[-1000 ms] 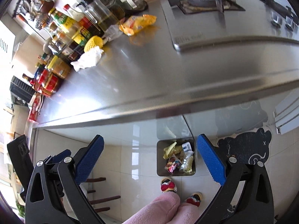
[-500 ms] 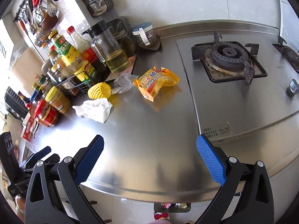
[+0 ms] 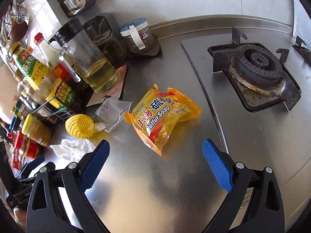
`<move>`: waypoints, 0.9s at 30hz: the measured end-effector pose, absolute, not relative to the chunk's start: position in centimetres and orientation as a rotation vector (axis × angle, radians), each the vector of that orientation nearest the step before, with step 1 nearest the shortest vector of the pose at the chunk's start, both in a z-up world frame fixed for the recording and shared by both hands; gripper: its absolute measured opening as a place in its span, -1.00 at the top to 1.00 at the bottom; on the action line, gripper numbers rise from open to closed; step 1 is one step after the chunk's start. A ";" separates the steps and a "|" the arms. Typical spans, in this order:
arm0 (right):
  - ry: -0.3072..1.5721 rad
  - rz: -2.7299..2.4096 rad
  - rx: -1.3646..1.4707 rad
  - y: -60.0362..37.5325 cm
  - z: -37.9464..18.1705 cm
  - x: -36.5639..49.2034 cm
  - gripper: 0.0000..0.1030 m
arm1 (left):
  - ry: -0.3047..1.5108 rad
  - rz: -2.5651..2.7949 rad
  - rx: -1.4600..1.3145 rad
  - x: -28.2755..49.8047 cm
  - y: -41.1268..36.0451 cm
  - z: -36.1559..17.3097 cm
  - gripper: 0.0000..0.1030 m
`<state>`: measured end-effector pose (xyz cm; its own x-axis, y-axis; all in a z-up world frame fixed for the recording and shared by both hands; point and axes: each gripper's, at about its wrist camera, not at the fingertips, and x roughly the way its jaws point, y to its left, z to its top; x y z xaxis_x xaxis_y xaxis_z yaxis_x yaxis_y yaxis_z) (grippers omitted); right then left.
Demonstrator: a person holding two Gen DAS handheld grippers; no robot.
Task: Collect trash
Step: 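Grasp the white tissue with the left tool while the right tool grasps the yellow soap packet, then carry the tissue and soap packet down over the bin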
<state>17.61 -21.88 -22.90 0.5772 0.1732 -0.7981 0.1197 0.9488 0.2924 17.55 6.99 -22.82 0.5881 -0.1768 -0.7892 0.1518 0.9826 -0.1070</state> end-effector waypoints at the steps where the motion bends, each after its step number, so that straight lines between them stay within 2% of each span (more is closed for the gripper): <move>1: 0.965 0.023 0.332 -21.8 -23.2 18.0 -0.85 | 0.927 -0.192 -0.025 18.1 7.0 -23.1 -0.84; 6: 0.986 -0.002 0.335 -21.4 -24.4 19.5 -0.84 | 0.960 -0.210 -0.054 20.2 7.3 -24.6 -0.84; 8: 0.998 -0.011 0.321 -21.1 -24.8 19.8 -0.72 | 0.967 -0.219 -0.049 20.6 7.2 -25.1 -0.84; 9: 1.006 -0.006 0.321 -21.1 -25.0 19.9 -0.62 | 0.964 -0.227 -0.049 20.7 7.2 -25.3 -0.79; 10: 1.017 -0.005 0.317 -21.0 -25.3 20.0 -0.40 | 0.956 -0.230 -0.047 20.7 7.2 -25.3 -0.73; 11: 1.030 -0.007 0.312 -21.0 -25.5 20.2 -0.24 | 0.949 -0.237 -0.042 20.6 7.1 -25.3 -0.51; 12: 1.028 -0.014 0.300 -21.0 -25.6 20.1 0.11 | 0.944 -0.236 -0.028 20.5 7.0 -25.4 -0.34; 13: 1.032 -0.013 0.294 -21.1 -25.7 20.2 0.35 | 0.937 -0.235 -0.012 20.3 6.8 -25.4 -0.26; 15: 1.042 0.008 0.308 -21.2 -25.8 20.0 0.58 | 0.933 -0.246 0.005 20.1 6.5 -25.3 0.11; 16: 1.047 0.009 0.309 -21.2 -25.8 19.9 0.69 | 0.936 -0.252 0.001 20.0 6.5 -25.2 0.21; 18: 1.045 0.010 0.307 -21.3 -25.7 19.4 0.73 | 0.950 -0.271 -0.021 20.0 6.2 -25.3 0.79; 21: 1.037 0.030 0.312 -21.4 -25.4 18.1 0.75 | 0.943 -0.279 -0.028 19.3 5.8 -25.2 0.88; 27: 0.993 0.097 0.321 -21.9 -23.5 13.7 0.76 | 0.929 -0.288 -0.052 16.0 5.0 -23.4 0.89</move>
<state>13.71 -21.87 -23.48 0.5464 0.2258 -0.8065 0.0647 0.9487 0.3094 15.96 5.01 -23.41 0.5632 -0.2671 -0.7819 0.2226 0.9604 -0.1678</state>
